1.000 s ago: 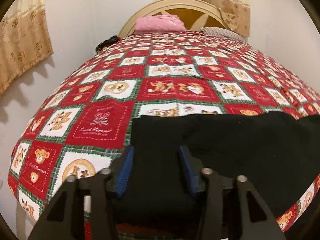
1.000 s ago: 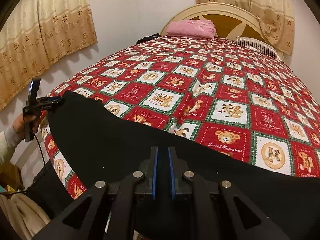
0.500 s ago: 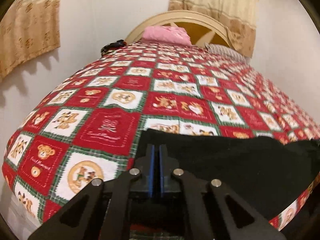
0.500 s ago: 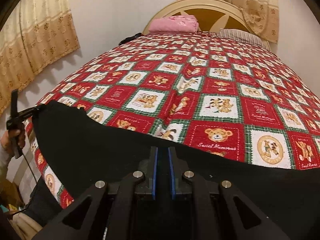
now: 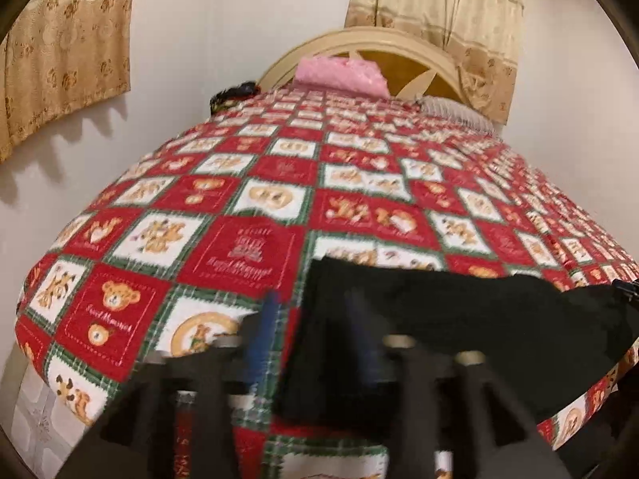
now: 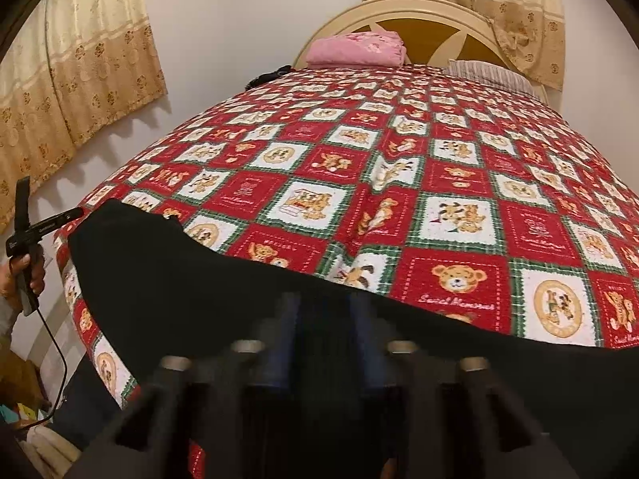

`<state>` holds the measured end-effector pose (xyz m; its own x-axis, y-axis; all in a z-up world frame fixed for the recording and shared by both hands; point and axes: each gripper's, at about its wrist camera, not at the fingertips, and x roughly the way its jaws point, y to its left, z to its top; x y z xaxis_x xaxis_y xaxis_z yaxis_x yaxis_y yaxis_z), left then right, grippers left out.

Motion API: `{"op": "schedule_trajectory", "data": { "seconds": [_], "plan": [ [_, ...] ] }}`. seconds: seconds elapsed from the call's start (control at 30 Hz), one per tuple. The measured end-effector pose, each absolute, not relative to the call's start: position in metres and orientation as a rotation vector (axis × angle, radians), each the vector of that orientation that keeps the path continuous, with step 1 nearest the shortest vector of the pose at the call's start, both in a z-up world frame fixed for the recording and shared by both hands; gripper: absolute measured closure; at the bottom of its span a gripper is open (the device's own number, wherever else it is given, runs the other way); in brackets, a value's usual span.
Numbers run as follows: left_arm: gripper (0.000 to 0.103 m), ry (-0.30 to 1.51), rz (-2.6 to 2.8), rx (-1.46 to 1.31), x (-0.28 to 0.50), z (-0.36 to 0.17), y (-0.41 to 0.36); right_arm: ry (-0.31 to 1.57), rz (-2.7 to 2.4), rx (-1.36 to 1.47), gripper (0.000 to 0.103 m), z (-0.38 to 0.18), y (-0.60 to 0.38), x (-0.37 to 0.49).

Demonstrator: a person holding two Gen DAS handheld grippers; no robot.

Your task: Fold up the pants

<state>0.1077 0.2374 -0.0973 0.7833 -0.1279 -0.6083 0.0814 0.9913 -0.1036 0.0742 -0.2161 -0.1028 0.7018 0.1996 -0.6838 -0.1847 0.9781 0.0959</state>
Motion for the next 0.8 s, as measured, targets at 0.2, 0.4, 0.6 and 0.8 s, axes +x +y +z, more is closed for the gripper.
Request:
{"op": "schedule_trajectory", "data": {
  "seconds": [0.2,0.4,0.6,0.8],
  "plan": [
    [0.043,0.678,-0.153,-0.027,0.122,-0.1,0.217,0.733,0.229,0.046,0.038,-0.098,-0.214,0.072],
    [0.043,0.807,-0.123,0.014,0.145,-0.128,0.2,0.746,0.234,0.031,0.038,-0.103,-0.208,0.071],
    [0.089,0.783,-0.163,-0.027,0.135,-0.127,0.204,0.728,0.238,0.034,0.038,-0.103,-0.208,0.066],
    [0.092,0.738,-0.125,-0.014,0.123,-0.116,0.207,0.717,0.244,0.007,0.038,-0.104,-0.197,0.065]
  ]
}}
